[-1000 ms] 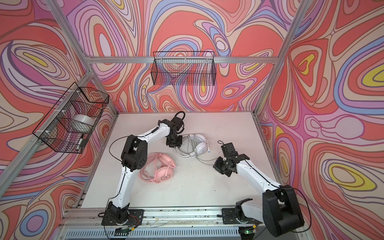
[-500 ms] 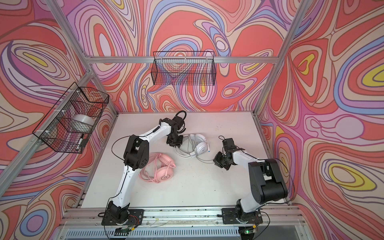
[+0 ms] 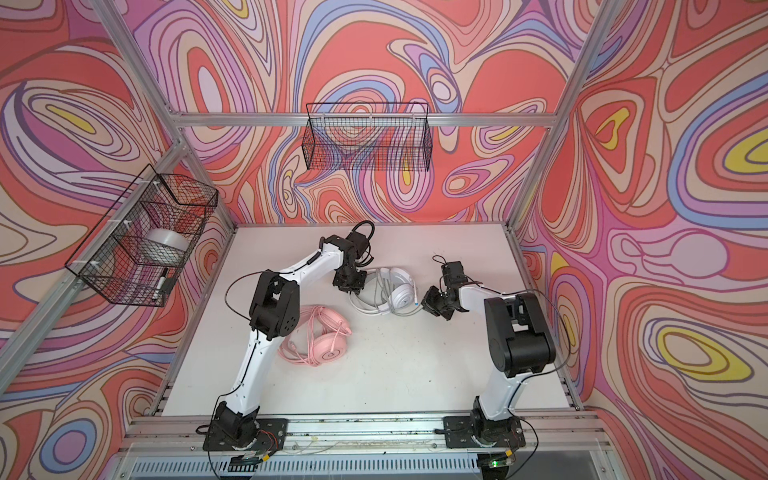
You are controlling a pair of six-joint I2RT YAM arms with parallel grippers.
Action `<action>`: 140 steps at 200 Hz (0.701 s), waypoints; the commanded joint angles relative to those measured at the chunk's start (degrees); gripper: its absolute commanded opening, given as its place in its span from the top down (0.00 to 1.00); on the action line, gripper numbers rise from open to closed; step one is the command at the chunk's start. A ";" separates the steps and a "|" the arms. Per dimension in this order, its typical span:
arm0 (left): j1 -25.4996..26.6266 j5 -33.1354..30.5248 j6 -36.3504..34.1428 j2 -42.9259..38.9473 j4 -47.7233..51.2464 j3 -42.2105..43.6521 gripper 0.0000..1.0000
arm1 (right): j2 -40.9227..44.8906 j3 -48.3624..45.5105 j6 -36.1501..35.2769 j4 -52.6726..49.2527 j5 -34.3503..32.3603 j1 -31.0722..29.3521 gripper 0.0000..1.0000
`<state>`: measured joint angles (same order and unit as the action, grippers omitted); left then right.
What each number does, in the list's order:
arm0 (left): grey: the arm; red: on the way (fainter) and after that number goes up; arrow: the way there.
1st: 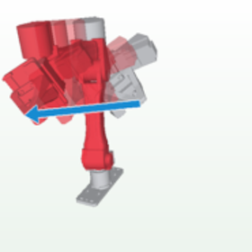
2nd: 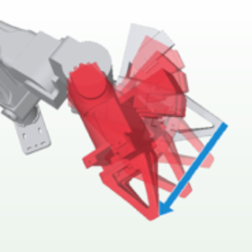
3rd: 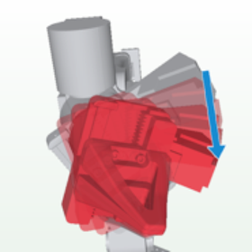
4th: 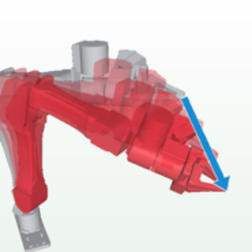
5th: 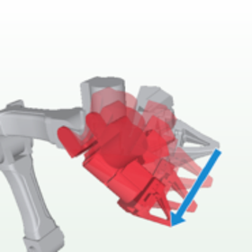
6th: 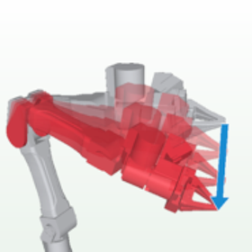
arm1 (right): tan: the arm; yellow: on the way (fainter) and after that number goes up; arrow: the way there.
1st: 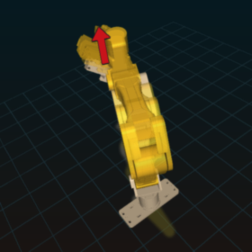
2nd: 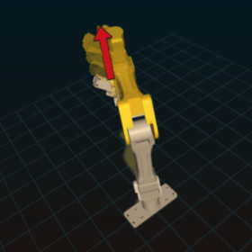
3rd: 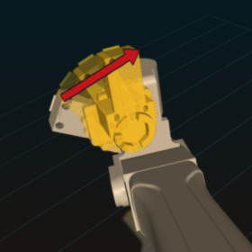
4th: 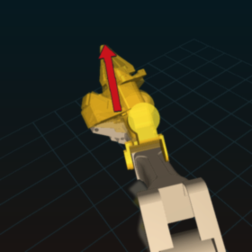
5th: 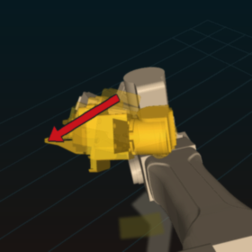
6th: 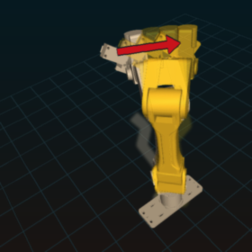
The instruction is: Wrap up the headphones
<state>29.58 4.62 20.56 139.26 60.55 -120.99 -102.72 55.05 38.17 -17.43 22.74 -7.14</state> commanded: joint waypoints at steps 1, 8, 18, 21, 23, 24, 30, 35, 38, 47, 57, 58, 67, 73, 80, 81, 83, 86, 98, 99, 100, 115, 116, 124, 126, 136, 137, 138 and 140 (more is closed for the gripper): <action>-0.40 -3.56 -1.73 3.78 2.88 -0.51 0.68 | -2.57 0.48 -1.74 -0.83 2.02 0.24 1.00; -0.40 -3.80 -1.68 3.89 2.98 -0.65 0.67 | -2.58 0.41 -1.93 -0.89 2.43 0.22 1.00; -0.39 -4.12 -1.66 4.00 3.03 -0.74 0.66 | -2.41 0.45 -2.26 -1.27 3.21 0.23 1.00; -0.39 -4.12 -1.58 4.04 3.07 -0.81 0.65 | -2.28 0.54 -2.42 -1.69 3.29 0.26 1.00; -0.40 -4.17 -1.57 4.01 3.08 -0.82 0.64 | -2.19 0.55 -2.52 -1.90 3.34 0.28 1.00; -0.40 -4.18 -1.53 4.01 3.03 -0.82 0.64 | -2.17 0.57 -2.59 -1.99 3.40 0.23 1.00; -0.36 -4.16 -1.42 4.08 3.08 -0.91 0.62 | -1.70 0.65 -2.93 -2.73 3.38 0.27 1.00; -0.33 -4.09 -1.27 4.10 3.23 -1.00 0.60 | -1.14 0.64 -3.08 -3.37 3.17 0.24 1.00; -0.36 -4.01 -1.18 4.02 3.25 -1.07 0.59 | -0.72 0.57 -3.26 -3.75 2.96 0.25 1.00; -0.36 -3.77 -0.90 3.89 3.09 -1.01 0.56 | 0.80 0.42 -3.69 -5.03 1.86 0.27 1.00; -0.38 -3.36 -0.46 3.61 2.79 -0.92 0.52 | 2.95 0.16 -4.35 -6.50 0.52 0.27 1.00; -0.39 -3.25 -0.40 3.59 2.76 -0.87 0.51 | 3.13 0.20 -4.43 -6.62 0.40 0.27 1.00; -0.38 -2.55 0.08 3.35 2.31 -0.67 0.48 | 4.35 0.15 -4.98 -8.10 -0.67 0.29 1.00; -0.38 -1.82 0.41 3.24 1.91 -0.65 0.46 | 5.13 0.15 -5.35 -8.92 -1.28 0.22 1.00; -0.40 -1.12 0.96 3.16 1.62 -0.65 0.44 | 5.90 0.20 -5.70 -9.80 -1.96 0.30 1.00; -0.40 -1.07 1.06 3.14 1.60 -0.70 0.44 | 5.97 0.22 -5.77 -9.90 -2.07 0.29 1.00; -0.36 -0.99 1.24 3.15 1.52 -0.66 0.43 | 6.11 0.23 -5.92 -10.10 -2.26 0.28 1.00; -0.40 -0.75 1.48 3.03 1.38 -0.65 0.42 | 6.46 0.30 -6.02 -10.49 -2.55 0.33 1.00; -0.35 0.00 2.32 2.65 0.78 -0.48 0.36 | 7.53 0.47 -6.52 -11.52 -3.34 0.30 1.00; -0.38 0.06 2.39 2.62 0.74 -0.43 0.36 | 7.62 0.48 -6.53 -11.59 -3.42 0.29 1.00; -0.35 0.14 2.48 2.61 0.77 -0.41 0.35 | 7.71 0.49 -6.62 -11.67 -3.46 0.33 1.00; -0.37 0.75 3.31 1.95 0.29 -0.39 0.31 | 8.68 0.81 -7.09 -12.44 -3.91 0.34 1.00; -0.39 0.79 3.38 1.92 0.28 -0.39 0.31 | 8.72 0.83 -7.16 -12.49 -3.92 0.35 1.00; -0.36 0.94 3.81 1.48 0.18 -0.30 0.30 | 9.10 1.17 -7.52 -13.08 -4.30 0.37 1.00; -0.33 0.92 3.90 1.37 0.18 -0.30 0.29 | 9.22 1.28 -7.57 -13.31 -4.40 0.37 1.00; -0.39 0.97 4.43 0.65 0.18 -0.14 0.27 | 9.80 1.80 -8.09 -13.93 -5.00 0.32 1.00; -0.35 0.98 4.46 0.57 0.13 -0.09 0.27 | 9.85 1.81 -8.15 -14.03 -5.08 0.30 1.00; -0.33 0.99 4.52 0.44 0.11 -0.06 0.26 | 9.88 1.90 -8.17 -14.07 -5.17 0.34 1.00; -0.34 0.89 4.63 0.34 0.10 0.02 0.26 | 10.07 1.95 -8.31 -14.18 -5.30 0.34 1.00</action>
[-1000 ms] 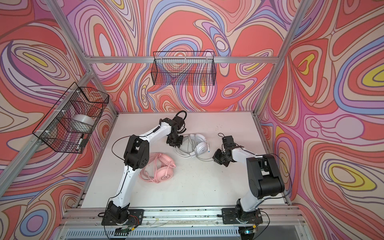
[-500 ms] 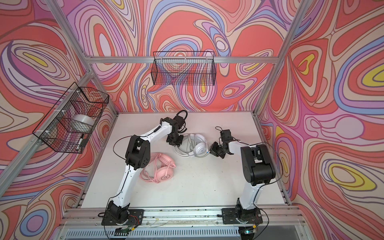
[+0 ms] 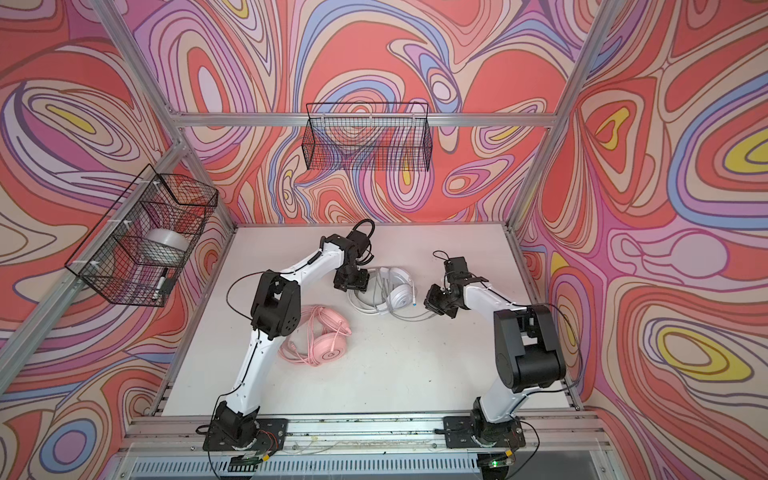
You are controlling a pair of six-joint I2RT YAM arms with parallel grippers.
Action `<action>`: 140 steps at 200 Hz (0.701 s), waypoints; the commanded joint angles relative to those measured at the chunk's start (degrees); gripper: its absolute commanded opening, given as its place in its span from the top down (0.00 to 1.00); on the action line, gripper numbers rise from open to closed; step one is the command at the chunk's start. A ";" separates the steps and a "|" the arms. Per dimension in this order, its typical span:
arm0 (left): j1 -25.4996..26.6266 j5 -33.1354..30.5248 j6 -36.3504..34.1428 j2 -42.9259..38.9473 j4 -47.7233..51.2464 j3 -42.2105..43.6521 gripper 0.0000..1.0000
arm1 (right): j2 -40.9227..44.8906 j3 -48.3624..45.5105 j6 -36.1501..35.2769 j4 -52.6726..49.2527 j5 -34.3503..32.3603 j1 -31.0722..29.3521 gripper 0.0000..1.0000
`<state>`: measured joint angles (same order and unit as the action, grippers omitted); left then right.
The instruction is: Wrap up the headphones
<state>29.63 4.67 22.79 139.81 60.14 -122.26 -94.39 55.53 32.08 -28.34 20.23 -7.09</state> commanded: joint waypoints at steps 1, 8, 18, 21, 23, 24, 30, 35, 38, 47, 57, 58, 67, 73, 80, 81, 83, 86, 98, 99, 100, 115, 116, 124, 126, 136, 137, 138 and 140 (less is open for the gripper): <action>-0.37 0.81 2.46 -0.31 0.55 1.31 0.26 | 1.84 1.49 -2.24 -3.37 -2.89 0.31 1.00; -0.36 0.41 3.05 -1.01 0.35 1.64 0.25 | 2.29 1.81 -2.68 -3.82 -3.51 0.28 1.00; -0.41 -0.54 3.77 -2.01 0.33 1.93 0.23 | 2.98 2.40 -3.36 -4.58 -4.41 0.33 1.00; -0.40 -0.80 4.02 -2.31 0.33 2.08 0.22 | 3.14 2.54 -3.61 -4.74 -4.67 0.38 1.00; -0.37 -0.95 4.13 -2.49 0.33 2.12 0.21 | 3.33 2.74 -3.82 -4.85 -4.80 0.40 1.00; -0.36 -1.05 4.21 -2.59 0.33 2.16 0.21 | 3.38 2.78 -3.93 -4.91 -4.83 0.36 1.00; -0.36 -1.61 4.66 -3.18 0.33 2.32 0.18 | 3.91 3.07 -4.53 -5.10 -5.29 0.35 1.00; -0.44 -1.88 4.93 -3.66 0.33 2.45 0.17 | 4.38 3.32 -5.04 -5.16 -5.59 0.33 1.00; -0.45 -1.97 5.05 -3.93 0.25 2.50 0.16 | 4.63 3.42 -5.35 -5.23 -5.92 0.37 1.00; -0.39 -1.82 5.32 -4.73 0.01 2.55 0.05 | 5.50 3.85 -6.17 -5.61 -7.16 0.39 1.00; -0.38 -1.52 5.64 -5.47 -0.11 2.40 0.00 | 6.56 4.28 -6.95 -6.17 -8.97 0.40 0.99; -0.41 -1.47 5.67 -5.53 -0.11 2.34 0.00 | 6.66 4.35 -7.03 -6.19 -9.24 0.41 0.99; -0.44 -1.41 5.99 -6.09 0.21 1.83 0.00 | 7.79 4.57 -7.76 -6.28 -11.14 0.39 0.98; -0.40 -1.40 6.19 -6.54 0.40 1.45 0.00 | 8.66 4.59 -8.33 -6.21 -12.39 0.39 0.95; -0.44 -1.56 6.45 -7.22 0.55 1.09 0.00 | 9.72 4.59 -9.19 -5.85 -13.72 0.36 0.91; -0.40 -1.57 6.47 -7.33 0.57 1.03 0.00 | 9.87 4.59 -9.30 -5.85 -13.85 0.34 0.90; -0.44 -1.65 6.52 -7.57 0.59 0.94 0.00 | 10.20 4.63 -9.53 -5.76 -14.17 0.33 0.89; -0.45 -1.71 6.61 -7.92 0.64 0.84 0.00 | 10.62 4.60 -9.84 -5.58 -14.71 0.35 0.87; -0.40 -2.44 6.83 -9.95 0.57 0.75 0.00 | 12.50 4.21 -11.17 -4.35 -16.46 0.34 0.80; -0.42 -2.50 6.83 -10.15 0.54 0.77 0.00 | 12.71 4.18 -11.29 -4.22 -16.59 0.38 0.79; -0.39 -2.62 6.88 -10.33 0.52 0.82 0.00 | 12.90 4.08 -11.40 -4.07 -16.74 0.40 0.78; -0.41 -5.17 6.93 -14.16 0.12 1.58 0.00 | 15.51 2.63 -12.91 -1.23 -17.98 0.37 0.64; -0.38 -5.45 6.93 -14.45 0.05 1.67 0.00 | 15.66 2.51 -13.13 -1.04 -18.01 0.35 0.63; -0.40 -7.59 6.56 -17.16 -0.88 2.81 0.00 | 17.07 1.57 -13.84 0.72 -18.67 0.35 0.56; -0.37 -8.21 6.46 -17.72 -1.25 3.38 0.00 | 17.40 1.35 -13.98 1.15 -18.92 0.33 0.55; -0.39 -11.50 5.65 -22.48 -4.20 6.99 0.00 | 19.03 -0.13 -15.04 3.30 -20.17 0.33 0.45; -0.38 -11.82 5.54 -23.01 -4.66 7.45 0.00 | 19.23 -0.32 -15.17 3.56 -20.29 0.33 0.44; -0.37 -12.15 5.44 -23.53 -5.02 7.95 0.00 | 19.41 -0.50 -15.27 3.82 -20.39 0.33 0.43; -0.38 -12.84 5.14 -24.65 -5.95 8.71 0.00 | 19.77 -0.90 -15.57 4.41 -20.69 0.33 0.40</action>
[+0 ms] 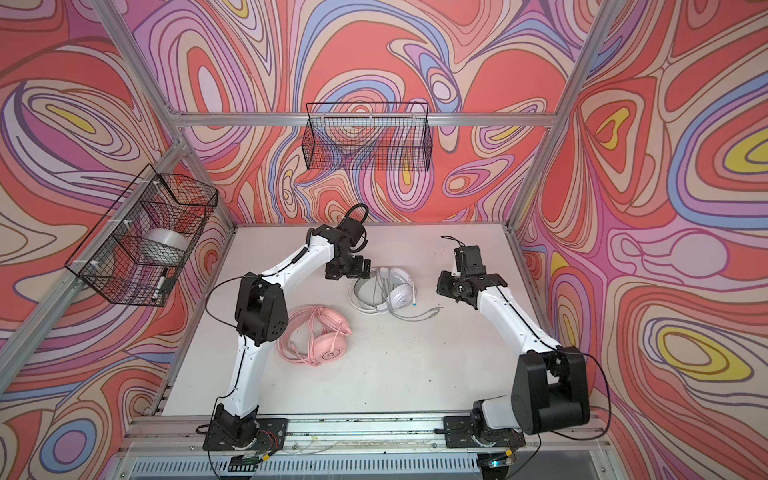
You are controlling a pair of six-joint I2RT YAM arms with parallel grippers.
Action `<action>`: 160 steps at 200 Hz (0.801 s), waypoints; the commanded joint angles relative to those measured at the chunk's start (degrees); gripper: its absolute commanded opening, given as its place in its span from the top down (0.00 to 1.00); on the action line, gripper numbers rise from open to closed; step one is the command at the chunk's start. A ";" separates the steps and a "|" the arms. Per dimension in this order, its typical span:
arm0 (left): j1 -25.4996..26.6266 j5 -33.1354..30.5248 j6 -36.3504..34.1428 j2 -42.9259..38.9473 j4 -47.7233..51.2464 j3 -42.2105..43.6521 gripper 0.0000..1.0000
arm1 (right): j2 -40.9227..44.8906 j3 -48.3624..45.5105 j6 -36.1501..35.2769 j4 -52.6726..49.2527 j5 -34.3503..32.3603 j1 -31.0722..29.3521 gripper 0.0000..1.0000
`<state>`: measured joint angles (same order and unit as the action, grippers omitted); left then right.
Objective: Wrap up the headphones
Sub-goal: 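Open the left gripper and lift it off the headset while the right gripper withdraws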
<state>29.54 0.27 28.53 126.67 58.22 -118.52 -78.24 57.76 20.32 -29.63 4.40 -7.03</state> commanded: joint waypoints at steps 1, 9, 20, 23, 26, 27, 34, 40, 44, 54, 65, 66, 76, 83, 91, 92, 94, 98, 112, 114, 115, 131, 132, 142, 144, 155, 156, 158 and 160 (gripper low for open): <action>-0.28 -8.80 -0.77 -11.79 -4.49 5.67 0.00 | 3.84 -3.33 -3.93 6.06 -5.07 0.26 0.38; -0.34 -11.54 -2.37 -16.65 -8.60 10.61 0.00 | 5.30 -5.12 -4.85 8.51 -6.68 0.29 0.26; -0.36 -16.08 -5.33 -23.12 -15.23 18.45 0.00 | 7.27 -7.90 -6.41 12.25 -8.95 0.31 0.11; -0.28 -17.52 -6.19 -24.60 -17.01 20.71 0.00 | 7.83 -8.85 -6.93 13.56 -9.54 0.29 0.03; -0.35 -18.88 -6.98 -26.56 -19.00 22.87 0.00 | 8.36 -9.79 -7.28 14.71 -10.22 0.26 0.02; -0.31 -19.37 -7.34 -27.18 -19.67 23.68 0.00 | 8.54 -10.13 -7.38 15.18 -10.39 0.26 0.02; -0.36 -22.61 -9.75 -31.09 -24.39 29.06 0.00 | 9.78 -12.52 -8.30 18.24 -11.91 0.26 0.02; -0.41 -25.25 -11.86 -34.29 -28.58 33.80 0.00 | 10.89 -14.92 -9.06 21.43 -13.28 0.26 0.02; -0.36 -27.09 -12.96 -36.00 -31.16 36.91 0.00 | 11.68 -16.72 -9.42 23.87 -14.46 0.34 0.02; -0.63 -30.59 -15.62 -40.92 -37.22 44.81 0.00 | 13.63 -21.50 -10.35 30.31 -17.14 0.28 0.02; -1.17 -34.20 -18.22 -45.49 -44.36 52.72 0.00 | 15.83 -27.01 -11.97 38.28 -19.57 0.33 0.02; -1.25 -34.51 -18.41 -45.87 -45.09 53.36 0.00 | 16.01 -27.57 -12.15 39.10 -19.77 0.30 0.02; -2.01 -36.89 -21.23 -49.59 -52.16 60.68 0.00 | 17.47 -32.80 -13.36 47.36 -21.94 0.29 0.02; -2.70 -38.94 -22.39 -51.77 -56.11 65.14 0.00 | 18.00 -36.11 -14.08 53.09 -22.50 0.35 0.01; -3.79 -40.25 -22.40 -53.92 -57.98 68.84 0.00 | 17.91 -39.58 -15.48 59.50 -21.79 0.59 0.02; -3.97 -40.35 -22.35 -54.04 -58.10 69.20 0.00 | 17.84 -39.97 -15.66 60.25 -21.62 0.60 0.02; -4.29 -40.53 -22.13 -54.59 -58.19 69.94 0.00 | 17.68 -40.74 -16.08 61.74 -21.36 0.54 0.01; -5.03 -40.80 -21.56 -55.43 -58.44 71.41 0.00 | 17.18 -42.00 -16.63 64.32 -20.76 0.52 0.02; -8.20 -40.97 -18.65 -57.69 -58.46 75.54 0.00 | 14.67 -43.35 -17.31 67.41 -18.31 0.65 0.01; -8.65 -40.97 -18.26 -57.95 -58.47 76.07 0.00 | 14.22 -43.28 -17.32 67.35 -17.90 0.58 0.02; -8.81 -40.97 -18.08 -58.08 -58.48 76.33 0.00 | 14.02 -43.22 -17.33 67.34 -17.70 0.59 0.01; -11.56 -41.01 -16.08 -59.68 -59.44 80.19 0.00 | 9.63 -43.25 -17.58 70.13 -14.91 0.70 0.02; -11.63 -41.03 -16.02 -59.73 -59.62 80.46 0.00 | 9.35 -43.30 -17.63 70.44 -14.80 0.65 0.02; -12.59 -40.80 -16.01 -60.28 -61.62 82.88 0.00 | 6.19 -43.85 -17.85 74.94 -14.80 0.65 0.02; -12.69 -40.68 -16.15 -60.33 -62.03 83.35 0.00 | 5.69 -43.82 -17.92 75.56 -15.29 0.62 0.02; -13.12 -40.71 -17.28 -60.28 -65.01 85.68 0.00 | 4.10 -42.99 -18.69 76.22 -15.66 0.62 0.02; -13.11 -40.79 -17.41 -60.25 -65.35 85.88 0.00 | 3.86 -42.95 -18.80 76.48 -15.66 0.62 0.01; -13.11 -40.92 -17.62 -60.26 -65.93 86.17 0.00 | 3.46 -42.85 -19.06 76.87 -15.72 0.61 0.02; -13.10 -41.07 -17.81 -60.19 -66.41 86.59 0.00 | 3.05 -42.71 -19.23 77.32 -15.89 0.63 0.01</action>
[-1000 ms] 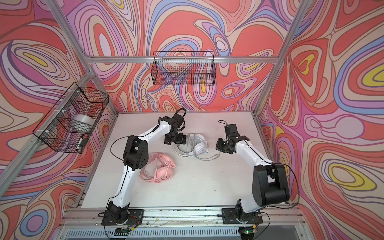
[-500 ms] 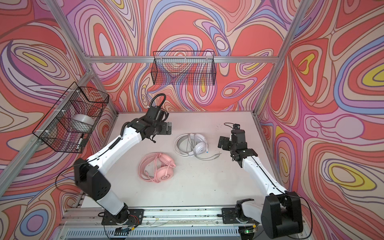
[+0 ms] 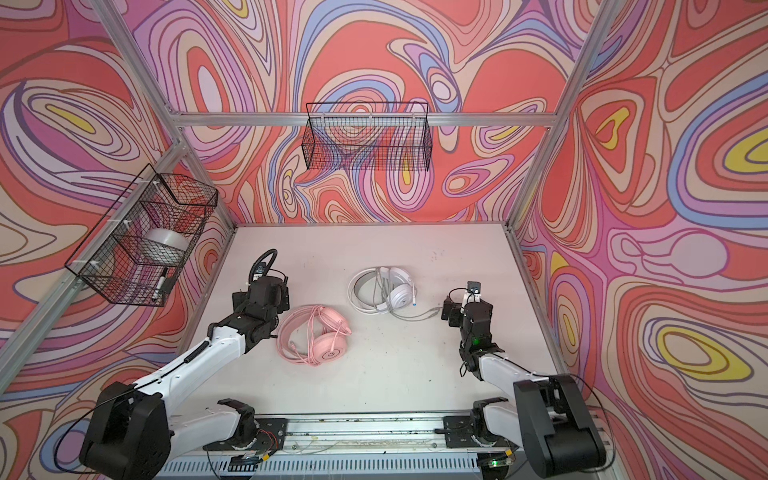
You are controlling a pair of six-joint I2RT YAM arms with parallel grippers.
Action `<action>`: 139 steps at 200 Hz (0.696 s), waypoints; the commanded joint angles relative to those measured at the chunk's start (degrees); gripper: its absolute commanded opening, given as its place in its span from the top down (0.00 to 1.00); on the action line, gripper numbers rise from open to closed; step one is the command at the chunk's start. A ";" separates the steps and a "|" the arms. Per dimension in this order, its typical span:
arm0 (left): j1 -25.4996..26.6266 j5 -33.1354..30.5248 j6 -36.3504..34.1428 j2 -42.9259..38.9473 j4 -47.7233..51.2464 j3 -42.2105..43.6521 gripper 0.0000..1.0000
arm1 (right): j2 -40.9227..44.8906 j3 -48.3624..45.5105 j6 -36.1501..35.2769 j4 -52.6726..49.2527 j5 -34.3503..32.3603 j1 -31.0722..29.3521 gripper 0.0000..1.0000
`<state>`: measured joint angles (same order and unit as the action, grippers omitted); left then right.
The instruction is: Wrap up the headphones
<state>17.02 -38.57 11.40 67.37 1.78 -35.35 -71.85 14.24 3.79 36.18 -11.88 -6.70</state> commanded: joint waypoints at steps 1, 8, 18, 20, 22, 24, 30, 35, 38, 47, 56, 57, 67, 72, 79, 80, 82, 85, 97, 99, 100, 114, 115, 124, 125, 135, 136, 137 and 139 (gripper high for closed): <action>-0.58 -2.31 -0.72 -0.91 -10.18 3.57 0.00 | -3.53 0.88 -2.85 11.74 0.29 0.29 0.02; -0.59 -2.47 -1.38 -0.69 -12.11 4.69 0.00 | -5.31 1.11 -3.40 13.45 -0.28 0.33 0.02; -0.75 -2.77 -2.32 -0.23 -15.79 7.22 0.00 | -7.25 2.08 -3.59 14.74 -1.42 0.37 0.01; -0.82 -2.86 -2.38 -0.12 -16.45 7.75 0.00 | -7.53 2.21 -3.68 14.82 -1.35 0.37 0.02; -0.84 -2.90 -2.60 0.02 -17.29 8.17 0.00 | -7.82 2.38 -3.87 14.93 -1.21 0.37 0.01; -0.91 -2.85 -2.74 0.08 -18.07 8.48 0.00 | -8.20 2.50 -4.03 15.18 -1.04 0.37 0.02; -1.01 -2.52 -3.37 0.41 -20.51 9.51 0.00 | -9.42 2.75 -4.65 16.84 -0.53 0.45 0.02; -1.16 -2.16 -4.21 0.79 -22.84 10.38 0.00 | -10.39 2.87 -5.07 18.21 -0.42 0.46 0.02; -1.19 -2.07 -4.72 1.14 -24.44 11.06 0.00 | -10.87 3.10 -5.25 18.69 -0.23 0.46 0.01; -1.36 -2.21 -6.04 2.18 -29.29 12.81 0.00 | -12.18 3.81 -5.20 19.31 0.25 0.65 0.01; -1.75 -1.98 -7.08 3.49 -34.25 14.61 0.00 | -13.09 5.28 -5.44 17.70 1.17 0.66 0.01; -1.82 -1.92 -7.22 3.65 -34.80 14.83 0.00 | -13.11 5.45 -5.45 17.43 1.34 0.69 0.02; -2.44 -1.12 -7.68 5.06 -39.12 16.42 0.00 | -13.72 6.76 -5.79 15.59 2.63 0.72 0.01; -2.83 -0.33 -8.00 5.74 -41.13 16.87 0.00 | -14.05 7.15 -5.81 15.36 2.97 0.74 0.01; -3.19 0.10 -8.49 6.39 -42.40 17.03 0.00 | -14.40 7.67 -6.03 14.94 3.18 0.73 0.01; -3.20 0.17 -8.41 6.42 -42.44 17.01 0.00 | -14.47 7.70 -6.01 14.95 3.18 0.73 0.01; -3.32 0.45 -8.47 6.51 -42.69 16.99 0.00 | -14.70 7.84 -6.06 14.96 3.16 0.75 0.02; -3.61 1.02 -8.56 6.72 -43.26 17.05 0.00 | -14.90 7.94 -6.14 15.14 3.08 0.80 0.01; -4.87 3.33 -8.25 8.01 -46.64 17.44 0.00 | -15.80 8.15 -5.92 16.55 2.86 1.02 0.02; -5.06 3.57 -8.30 8.25 -47.27 17.54 0.00 | -15.82 8.17 -5.78 16.55 3.03 1.06 0.02; -5.10 3.66 -8.27 8.36 -47.51 17.57 0.00 | -15.84 8.21 -5.71 16.55 3.11 1.11 0.02; -6.48 5.20 -8.69 9.88 -48.47 16.85 0.00 | -15.71 8.91 -5.29 14.59 5.34 1.57 0.02; -6.56 5.23 -8.68 9.97 -48.37 16.70 0.00 | -15.69 9.03 -5.33 14.52 5.49 1.63 0.02; -7.24 5.86 -8.98 10.74 -48.25 16.12 0.00 | -15.84 9.15 -5.44 14.41 5.86 1.67 0.02; -7.34 6.00 -9.00 10.84 -48.39 16.03 0.00 | -15.90 9.15 -5.45 14.42 5.84 1.68 0.02; -8.06 7.33 -9.49 11.79 -49.85 16.01 0.00 | -16.09 8.96 -5.74 15.12 6.01 1.80 0.02; -8.19 7.43 -9.52 11.89 -50.07 16.06 0.00 | -16.15 8.92 -5.82 15.31 6.04 1.79 0.02; -8.29 7.71 -9.49 12.03 -50.32 16.08 0.00 | -16.15 8.85 -5.86 15.53 6.11 1.78 0.02; -8.55 8.24 -9.47 12.31 -50.83 16.21 0.00 | -16.43 8.69 -5.98 16.21 6.26 1.82 0.01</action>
<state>10.24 -34.54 3.60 77.54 -41.39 -18.35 -87.11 22.48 -1.43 50.98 -7.84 -5.41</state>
